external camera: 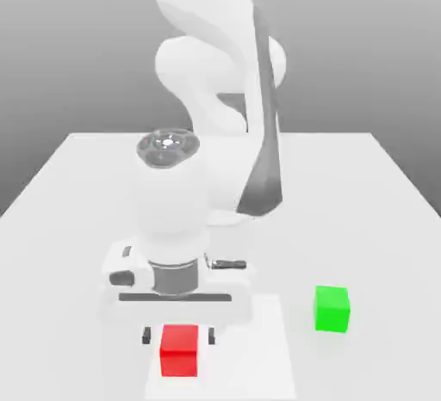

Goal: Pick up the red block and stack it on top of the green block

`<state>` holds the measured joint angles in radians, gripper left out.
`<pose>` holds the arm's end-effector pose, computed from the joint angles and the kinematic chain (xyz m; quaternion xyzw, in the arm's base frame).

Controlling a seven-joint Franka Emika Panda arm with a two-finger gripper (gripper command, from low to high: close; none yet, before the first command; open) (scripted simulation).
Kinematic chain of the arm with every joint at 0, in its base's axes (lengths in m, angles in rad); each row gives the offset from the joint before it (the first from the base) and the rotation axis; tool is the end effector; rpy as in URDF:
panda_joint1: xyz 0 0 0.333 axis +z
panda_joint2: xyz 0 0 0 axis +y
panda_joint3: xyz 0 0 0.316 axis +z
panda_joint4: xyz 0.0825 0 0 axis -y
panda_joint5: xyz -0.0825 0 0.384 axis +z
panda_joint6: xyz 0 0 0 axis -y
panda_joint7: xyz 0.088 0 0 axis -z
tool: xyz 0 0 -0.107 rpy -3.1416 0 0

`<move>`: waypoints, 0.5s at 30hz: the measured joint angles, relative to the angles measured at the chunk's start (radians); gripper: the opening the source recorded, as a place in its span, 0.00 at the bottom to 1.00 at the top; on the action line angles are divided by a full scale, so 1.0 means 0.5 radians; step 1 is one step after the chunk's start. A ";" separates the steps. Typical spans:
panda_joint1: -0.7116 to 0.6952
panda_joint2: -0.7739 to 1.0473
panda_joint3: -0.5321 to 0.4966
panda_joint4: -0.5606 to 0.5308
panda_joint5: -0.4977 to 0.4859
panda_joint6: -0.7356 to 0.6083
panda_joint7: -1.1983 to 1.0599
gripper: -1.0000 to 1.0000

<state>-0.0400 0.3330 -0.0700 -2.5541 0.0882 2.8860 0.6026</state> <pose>0.4421 -0.0565 0.1472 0.9222 -0.3867 0.0004 0.0002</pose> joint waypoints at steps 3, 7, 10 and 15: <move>-0.001 0.000 0.001 0.000 -0.003 -0.001 0.003 0.00; 0.011 -0.053 -0.013 -0.008 -0.012 -0.046 0.008 0.00; 0.026 -0.251 -0.041 -0.039 -0.070 -0.212 0.052 0.00; 0.198 -0.496 0.091 -0.142 -0.064 -0.353 0.193 0.00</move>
<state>0.0588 0.0850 -0.0246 -2.6250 0.0563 2.7094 0.6993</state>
